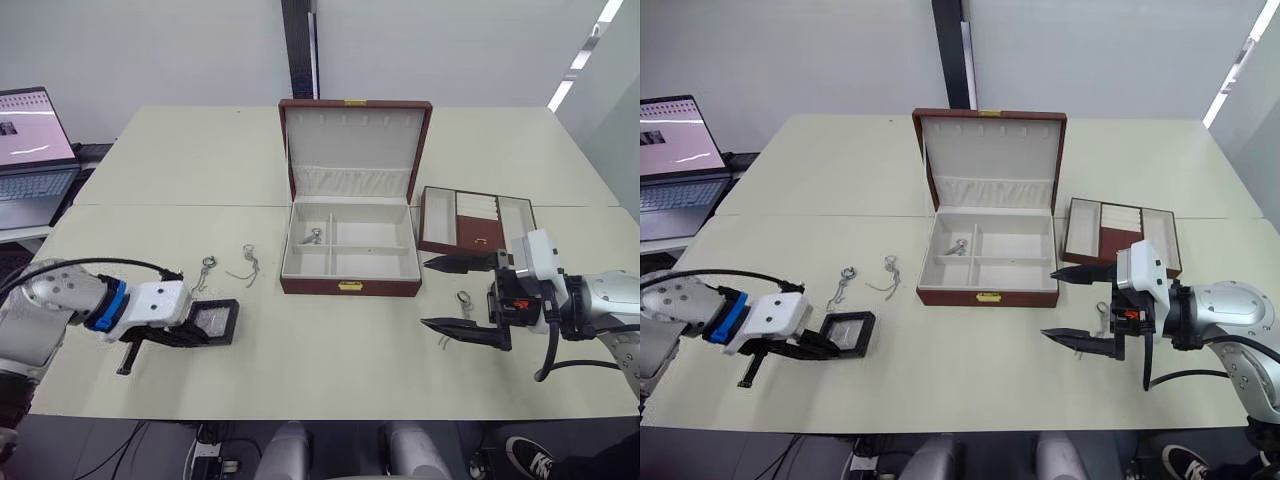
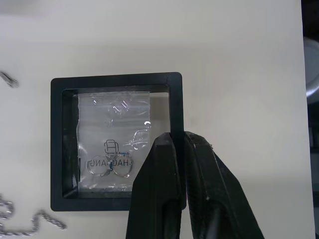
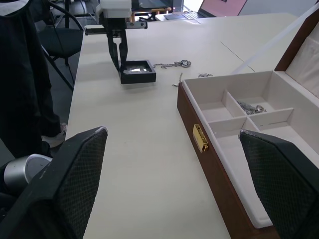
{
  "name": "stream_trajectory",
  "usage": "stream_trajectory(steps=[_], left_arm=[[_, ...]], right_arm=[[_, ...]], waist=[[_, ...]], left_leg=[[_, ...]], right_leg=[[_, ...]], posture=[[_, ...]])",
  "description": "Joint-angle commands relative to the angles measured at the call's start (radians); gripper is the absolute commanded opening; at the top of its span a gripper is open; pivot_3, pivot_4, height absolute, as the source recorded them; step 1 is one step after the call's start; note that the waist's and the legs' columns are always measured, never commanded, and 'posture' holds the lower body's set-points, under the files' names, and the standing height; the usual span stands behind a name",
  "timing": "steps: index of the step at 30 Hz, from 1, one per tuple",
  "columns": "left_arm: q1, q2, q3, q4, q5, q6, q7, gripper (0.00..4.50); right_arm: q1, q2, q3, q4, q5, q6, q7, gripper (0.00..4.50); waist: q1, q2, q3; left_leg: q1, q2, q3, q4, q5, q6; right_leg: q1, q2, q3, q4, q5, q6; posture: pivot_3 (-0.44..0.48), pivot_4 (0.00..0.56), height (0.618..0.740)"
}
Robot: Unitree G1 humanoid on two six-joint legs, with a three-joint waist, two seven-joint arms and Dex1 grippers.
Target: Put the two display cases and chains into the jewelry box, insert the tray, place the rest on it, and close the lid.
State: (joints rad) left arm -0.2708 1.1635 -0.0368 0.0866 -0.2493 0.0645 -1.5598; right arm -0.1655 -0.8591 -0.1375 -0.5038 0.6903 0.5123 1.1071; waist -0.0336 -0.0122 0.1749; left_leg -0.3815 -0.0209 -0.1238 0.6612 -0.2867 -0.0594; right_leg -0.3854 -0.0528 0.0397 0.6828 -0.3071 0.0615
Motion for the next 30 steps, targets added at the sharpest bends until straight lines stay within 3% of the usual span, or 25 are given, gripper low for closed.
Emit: stream_trajectory(steps=[1,9,16,24,30], left_arm=[[-0.050,0.049,0.072,-0.109,-0.086,0.148,0.004,0.01],[-0.219,0.027,0.044,-0.196,-0.143,0.347,0.030,0.01],[-0.444,-0.107,-0.096,-0.142,-0.087,0.392,0.041,0.01],[-0.679,-0.342,-0.251,0.109,0.069,0.237,0.057,0.01],[-0.776,-0.476,-0.317,0.297,0.189,0.106,0.105,0.01]], right_arm=[[0.001,-0.001,-0.041,-0.011,0.021,-0.009,-0.010,4.50],[0.013,0.016,-0.075,-0.017,0.036,0.004,-0.064,4.50],[0.066,0.026,-0.145,-0.042,0.045,0.045,-0.183,4.50],[0.145,0.070,-0.206,-0.103,0.031,0.062,-0.336,4.50],[0.191,0.096,-0.230,-0.145,0.035,0.064,-0.406,4.50]], waist=[[-0.001,0.000,0.000],[-0.002,0.000,0.000],[0.003,-0.001,0.000],[-0.001,-0.003,0.001],[-0.003,-0.004,0.002]], left_leg=[[0.000,0.000,0.000,0.000,0.000,0.000],[0.000,0.000,0.000,0.000,0.000,0.000],[0.000,0.000,0.000,0.001,0.000,0.000],[0.000,-0.001,0.000,0.002,0.000,0.000],[-0.001,-0.001,0.000,0.002,0.000,0.000]], right_leg=[[0.000,0.000,0.000,0.000,0.000,0.000],[0.000,0.000,0.000,0.000,0.000,0.000],[0.000,0.000,0.000,0.001,0.000,0.000],[0.000,0.000,0.001,0.000,0.000,0.000],[0.000,0.000,0.001,0.001,0.000,0.001]], posture=[[0.000,0.150,0.740],[0.000,0.150,0.740],[0.000,0.150,0.740],[0.000,0.150,0.740],[0.000,0.150,0.740]])
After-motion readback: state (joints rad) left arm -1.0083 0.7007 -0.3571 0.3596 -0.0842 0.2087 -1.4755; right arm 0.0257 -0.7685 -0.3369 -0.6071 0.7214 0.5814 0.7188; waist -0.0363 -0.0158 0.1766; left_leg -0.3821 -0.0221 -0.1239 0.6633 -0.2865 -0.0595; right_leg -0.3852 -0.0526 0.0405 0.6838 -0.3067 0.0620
